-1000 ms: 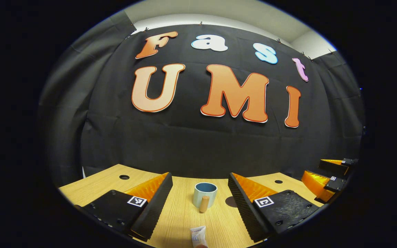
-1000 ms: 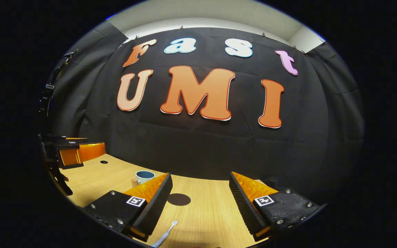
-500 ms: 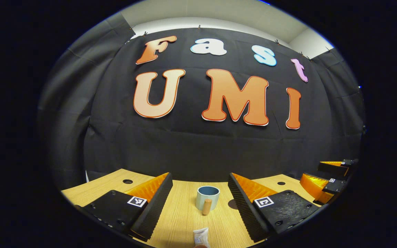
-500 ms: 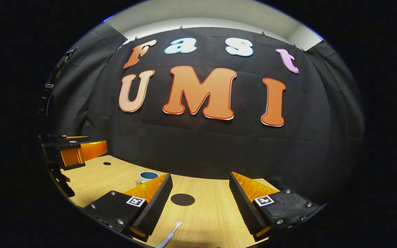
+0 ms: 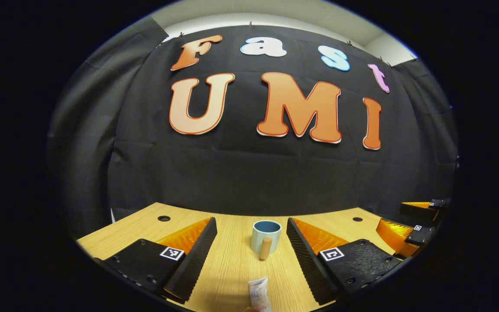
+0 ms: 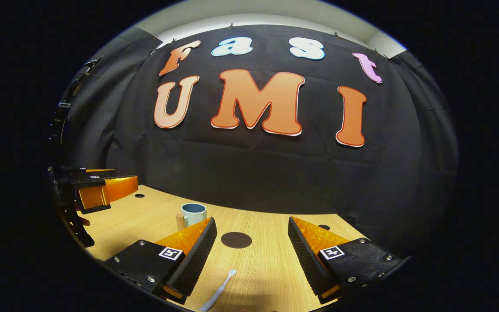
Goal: Put the toothbrush and toothpaste on the desktop into the cup, then pick up the cup and place it on the coaster on the desktop.
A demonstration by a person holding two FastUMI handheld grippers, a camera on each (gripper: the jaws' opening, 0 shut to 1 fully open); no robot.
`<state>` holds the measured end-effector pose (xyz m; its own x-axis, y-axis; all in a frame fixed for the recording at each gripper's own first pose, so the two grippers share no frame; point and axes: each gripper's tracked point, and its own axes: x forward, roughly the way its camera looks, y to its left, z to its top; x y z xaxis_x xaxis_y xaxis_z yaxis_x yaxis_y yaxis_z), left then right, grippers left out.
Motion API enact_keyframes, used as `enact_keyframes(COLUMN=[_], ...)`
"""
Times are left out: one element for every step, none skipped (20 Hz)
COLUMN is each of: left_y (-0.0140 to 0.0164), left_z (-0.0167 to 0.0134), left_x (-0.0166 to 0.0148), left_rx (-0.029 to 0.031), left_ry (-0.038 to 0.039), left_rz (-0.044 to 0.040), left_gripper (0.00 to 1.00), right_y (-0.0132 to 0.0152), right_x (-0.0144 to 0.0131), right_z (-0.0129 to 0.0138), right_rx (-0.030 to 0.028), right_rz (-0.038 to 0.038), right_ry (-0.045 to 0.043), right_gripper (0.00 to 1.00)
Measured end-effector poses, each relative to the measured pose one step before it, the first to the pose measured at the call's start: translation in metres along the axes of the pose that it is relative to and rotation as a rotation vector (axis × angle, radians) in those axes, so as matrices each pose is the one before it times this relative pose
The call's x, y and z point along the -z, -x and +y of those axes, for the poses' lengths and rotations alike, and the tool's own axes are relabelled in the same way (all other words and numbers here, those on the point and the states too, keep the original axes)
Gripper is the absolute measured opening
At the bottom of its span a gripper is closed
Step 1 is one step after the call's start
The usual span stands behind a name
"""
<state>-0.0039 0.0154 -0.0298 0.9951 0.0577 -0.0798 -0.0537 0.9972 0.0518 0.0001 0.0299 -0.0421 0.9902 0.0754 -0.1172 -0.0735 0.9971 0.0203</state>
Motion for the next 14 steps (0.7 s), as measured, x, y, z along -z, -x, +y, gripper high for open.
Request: enact_keyframes(left_y=[0.00103, -0.00013, -0.00132, 0.00009, 0.00020, -0.00095, -0.00064, -0.00061, -0.00159, -0.00141, -0.00103, -0.00167, -0.00042, -0.00146], left_z=[-0.00270, -0.00316, -0.00200, -0.00200, 0.00026, 0.00010, -0.00131, -0.00073, -0.00080, -0.00064, -0.00107, -0.00107, -0.00053, -0.00034], left_x=[0.00778, 0.00675, 0.00903, 0.00687, 0.00706, 0.00674, 0.00992, 0.00696, 0.00808, 0.00527, 0.00524, 0.00521, 0.00670, 0.00495], left_rx=[0.00636, 0.00911, 0.00674, 0.00327, 0.00255, -0.00007, -0.00090, -0.00096, 0.00353, 0.00178, 0.00148, -0.00099, 0.00082, 0.00096], left_ry=[-0.00357, -0.00140, -0.00280, -0.00618, -0.00762, -0.00815, -0.00639, -0.00320, -0.00124, -0.00251, -0.00282, -0.00262, -0.00026, 0.00062], left_rz=[0.02283, 0.02082, 0.02158, 0.02281, 0.02222, 0.02377, 0.02137, 0.02052, 0.01914, 0.02061, 0.01858, 0.01981, 0.01879, 0.01799], left_gripper=[0.97, 0.97, 0.97, 0.98, 0.97, 0.97, 0.98, 0.98, 0.97, 0.98, 0.98, 0.98, 0.98, 0.98], right_y=[0.00055, -0.00191, -0.00053, 0.00006, -0.00177, -0.00207, -0.00217, -0.00170, -0.00129, -0.00157, -0.00202, -0.00164, -0.00241, -0.00329], right_x=[0.00708, 0.00842, 0.00745, 0.00854, 0.00712, 0.00564, 0.00784, 0.00965, 0.00925, 0.00876, 0.00896, 0.00786, 0.00660, 0.00837], right_z=[0.00360, 0.00481, 0.00315, 0.00094, 0.00219, 0.00138, 0.00302, 0.00400, 0.00338, 0.00136, 0.00266, 0.00147, 0.00360, 0.00365], right_rx=[-0.00902, -0.01082, -0.00810, -0.00608, -0.00970, -0.00863, -0.00768, -0.00590, -0.00578, -0.00478, -0.00523, -0.00504, -0.00573, -0.00359], right_rz=[0.02291, 0.02640, 0.02708, 0.02591, 0.02762, 0.02727, 0.02577, 0.02602, 0.03094, 0.02970, 0.03030, 0.02987, 0.02955, 0.02787], right_ry=[-0.00754, -0.00741, -0.00591, -0.00603, -0.00337, -0.00201, -0.00169, -0.00215, -0.00236, -0.00386, -0.00379, -0.00380, -0.00100, 0.00050], right_gripper=[0.99, 0.99, 0.99, 0.99, 0.99, 0.99, 0.99, 0.99, 0.99, 0.99, 0.99, 0.99, 0.99, 0.98])
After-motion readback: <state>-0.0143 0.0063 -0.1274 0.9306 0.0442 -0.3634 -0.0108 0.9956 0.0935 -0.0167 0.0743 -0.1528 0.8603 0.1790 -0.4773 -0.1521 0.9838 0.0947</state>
